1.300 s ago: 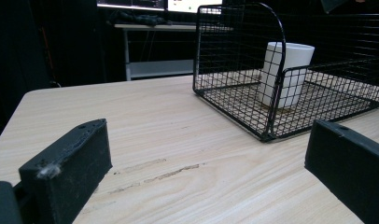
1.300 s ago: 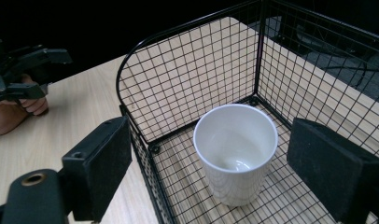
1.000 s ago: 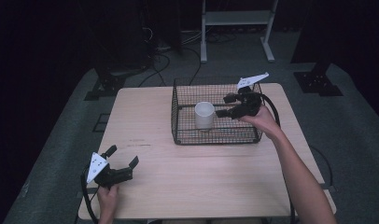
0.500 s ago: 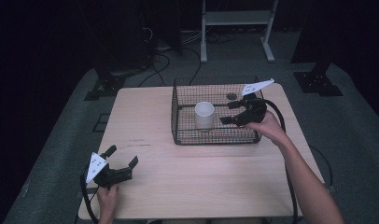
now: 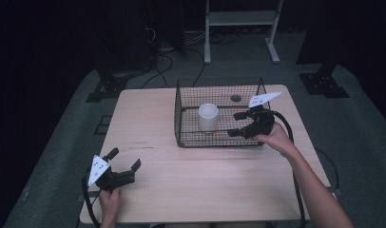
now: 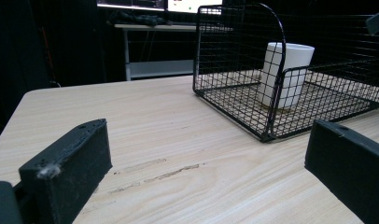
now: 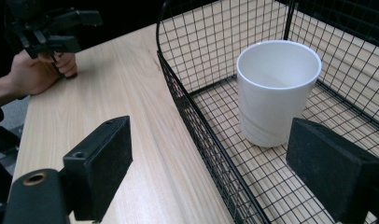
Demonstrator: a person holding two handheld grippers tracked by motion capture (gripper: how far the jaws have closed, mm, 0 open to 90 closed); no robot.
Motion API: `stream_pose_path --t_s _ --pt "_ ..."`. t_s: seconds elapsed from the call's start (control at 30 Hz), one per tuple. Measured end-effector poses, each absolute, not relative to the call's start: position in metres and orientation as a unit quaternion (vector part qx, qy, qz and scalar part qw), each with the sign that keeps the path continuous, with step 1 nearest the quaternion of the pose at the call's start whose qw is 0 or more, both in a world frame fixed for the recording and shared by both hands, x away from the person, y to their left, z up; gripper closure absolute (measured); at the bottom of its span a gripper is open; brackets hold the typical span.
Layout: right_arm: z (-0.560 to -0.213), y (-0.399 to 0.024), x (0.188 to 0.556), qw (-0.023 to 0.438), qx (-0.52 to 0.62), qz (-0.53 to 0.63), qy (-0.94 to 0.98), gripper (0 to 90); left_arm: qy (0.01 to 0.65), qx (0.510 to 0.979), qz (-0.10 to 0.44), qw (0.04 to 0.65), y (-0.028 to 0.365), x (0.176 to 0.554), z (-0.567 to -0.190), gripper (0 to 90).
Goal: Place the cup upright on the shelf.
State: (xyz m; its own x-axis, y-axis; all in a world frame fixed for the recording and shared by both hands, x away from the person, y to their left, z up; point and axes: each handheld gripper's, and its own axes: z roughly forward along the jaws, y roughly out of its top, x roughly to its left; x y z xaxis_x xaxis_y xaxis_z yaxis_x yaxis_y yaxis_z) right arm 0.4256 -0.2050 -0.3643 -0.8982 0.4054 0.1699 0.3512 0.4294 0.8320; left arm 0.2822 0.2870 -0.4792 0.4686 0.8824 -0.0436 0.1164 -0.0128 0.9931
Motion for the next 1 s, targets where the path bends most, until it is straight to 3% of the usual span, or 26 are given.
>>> stream_pose_path --t_s 1.0 --pt "-0.389 -0.228 0.386 0.023 0.227 0.501 0.834 13.5 0.395 0.634 0.332 0.576 0.286 0.282 -0.479 0.0"
